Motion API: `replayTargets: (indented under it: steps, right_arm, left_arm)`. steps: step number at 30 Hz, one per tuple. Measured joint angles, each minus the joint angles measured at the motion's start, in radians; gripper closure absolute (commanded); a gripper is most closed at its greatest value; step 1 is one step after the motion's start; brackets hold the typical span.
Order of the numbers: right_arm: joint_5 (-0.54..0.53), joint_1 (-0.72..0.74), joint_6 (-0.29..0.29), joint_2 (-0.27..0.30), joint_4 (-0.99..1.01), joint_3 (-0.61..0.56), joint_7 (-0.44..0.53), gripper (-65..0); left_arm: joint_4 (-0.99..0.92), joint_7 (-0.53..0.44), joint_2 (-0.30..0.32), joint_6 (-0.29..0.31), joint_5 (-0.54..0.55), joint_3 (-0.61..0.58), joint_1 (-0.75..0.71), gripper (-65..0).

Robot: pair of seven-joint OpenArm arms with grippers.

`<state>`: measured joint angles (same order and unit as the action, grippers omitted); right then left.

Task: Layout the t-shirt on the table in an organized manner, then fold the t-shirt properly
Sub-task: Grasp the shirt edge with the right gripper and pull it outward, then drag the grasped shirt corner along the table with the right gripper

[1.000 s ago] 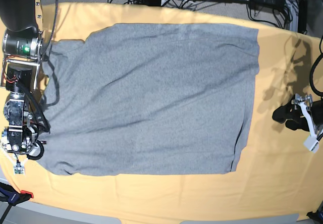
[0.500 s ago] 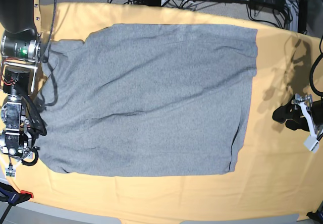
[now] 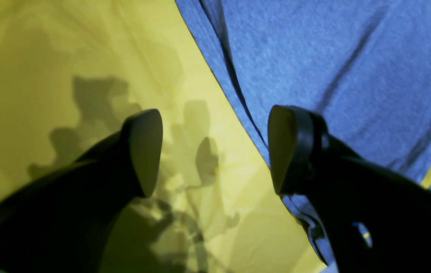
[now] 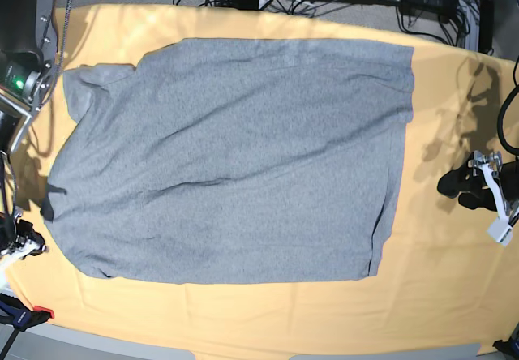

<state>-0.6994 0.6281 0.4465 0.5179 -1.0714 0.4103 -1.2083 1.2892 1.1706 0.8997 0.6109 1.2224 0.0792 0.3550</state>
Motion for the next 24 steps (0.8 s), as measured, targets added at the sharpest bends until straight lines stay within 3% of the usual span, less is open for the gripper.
replayTargets:
  steps: [3, 5, 8, 10, 16, 20, 24]
  right_arm:
    - [-0.285, -0.024, 0.112, 0.031, 0.0, 0.019, -0.134, 0.0]
    - [-0.454, -0.035, 0.137, 0.056, 0.0, 0.019, -0.216, 0.0]
    - [-0.691, -0.072, 0.138, 0.091, -0.002, 0.019, -0.204, 0.0]
    - [-0.776, -0.11, 0.155, 0.109, -0.007, 0.019, -0.195, 0.0]
    - [-0.742, -0.312, 0.153, 0.121, -0.118, 0.016, -0.213, 0.0]
    - [-0.758, -0.436, 0.201, 0.122, -0.306, 0.016, -0.204, 0.0]
    - [-0.756, -0.546, 0.193, 0.122, -0.5, 0.016, -0.214, 0.0]
  left_arm:
    - [0.0, 0.0, 0.0, 0.022, 0.029, 0.0, 0.0, -44.1]
    - [0.0, 0.0, 0.0, 0.023, 0.05, 0.0, 0.0, -44.1]
    - [0.0, 0.0, 0.0, 0.022, 0.053, 0.0, 0.0, -44.1]
    - [0.0, 0.001, 0.0, 0.022, 0.052, 0.0, 0.0, -44.1]
    - [0.001, 0.007, -0.001, 0.023, 0.053, 0.0, 0.0, -44.1]
    - [0.0, 0.007, 0.0, 0.023, 0.052, 0.0, 0.0, -44.1]
    - [0.0, 0.007, 0.0, 0.023, 0.052, 0.0, 0.0, -44.1]
